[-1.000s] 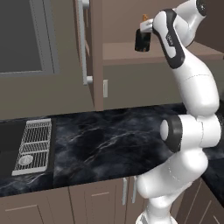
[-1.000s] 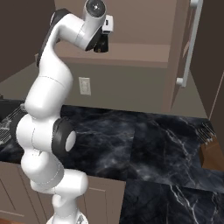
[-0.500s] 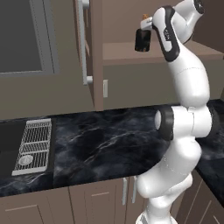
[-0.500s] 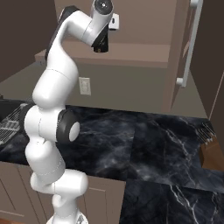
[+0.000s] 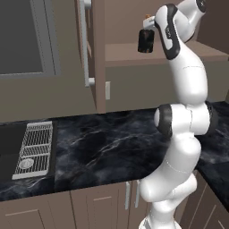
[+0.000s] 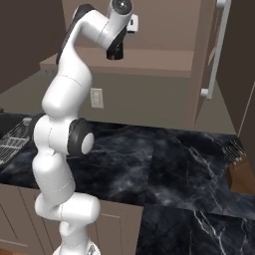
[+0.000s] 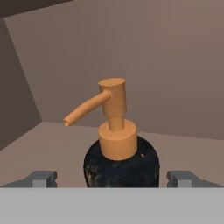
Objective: Open the cabinet. Pick the soap dispenser and place it next to the sink. Then close the cabinet.
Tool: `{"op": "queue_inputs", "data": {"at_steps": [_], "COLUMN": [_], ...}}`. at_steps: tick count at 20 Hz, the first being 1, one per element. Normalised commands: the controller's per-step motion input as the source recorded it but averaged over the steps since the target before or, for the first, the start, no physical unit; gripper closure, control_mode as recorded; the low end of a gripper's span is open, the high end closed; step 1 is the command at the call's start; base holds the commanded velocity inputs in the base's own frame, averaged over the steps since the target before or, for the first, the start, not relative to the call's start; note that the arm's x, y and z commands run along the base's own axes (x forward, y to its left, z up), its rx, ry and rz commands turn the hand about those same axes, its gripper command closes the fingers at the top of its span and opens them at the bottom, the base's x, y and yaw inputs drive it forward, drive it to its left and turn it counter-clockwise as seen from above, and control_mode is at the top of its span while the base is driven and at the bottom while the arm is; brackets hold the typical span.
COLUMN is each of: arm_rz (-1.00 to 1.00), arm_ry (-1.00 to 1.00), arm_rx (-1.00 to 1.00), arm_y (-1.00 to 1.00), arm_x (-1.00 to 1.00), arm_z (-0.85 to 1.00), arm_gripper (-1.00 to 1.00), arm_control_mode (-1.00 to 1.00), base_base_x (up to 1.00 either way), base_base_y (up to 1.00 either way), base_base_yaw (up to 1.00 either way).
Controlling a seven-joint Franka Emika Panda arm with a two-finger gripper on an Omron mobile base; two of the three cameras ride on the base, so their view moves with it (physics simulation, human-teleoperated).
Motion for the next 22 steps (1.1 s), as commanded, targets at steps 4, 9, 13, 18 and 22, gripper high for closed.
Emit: {"op": "queue_inputs", "data": {"at_steps": [4,9,13,18,22], "arm_rz": [0.0,0.0,0.0,0.0,0.0], "arm_ry": [0.0,0.0,0.0,0.0,0.01], "arm_rx": [0.0,0.0,0.0,0.0,0.0], "arm_y": [0.0,0.0,0.0,0.0,0.0], "arm_x": [0.12,0.22,0.28,0.28,0.08], "arm_z": [-0.13,-0.23,-0.01,0.0,0.0], "arm_gripper": [-1.0,-1.0,-1.0,-1.0,-1.0], "arm_control_mode": [-1.0,-1.0,-1.0,-1.0,-1.0], "base_base_x": [0.0,0.0,0.0,0.0,0.0], "base_base_y": [0.0,0.0,0.0,0.0,0.0], "base_base_yaw": [0.0,0.0,0.0,0.0,0.0]}}
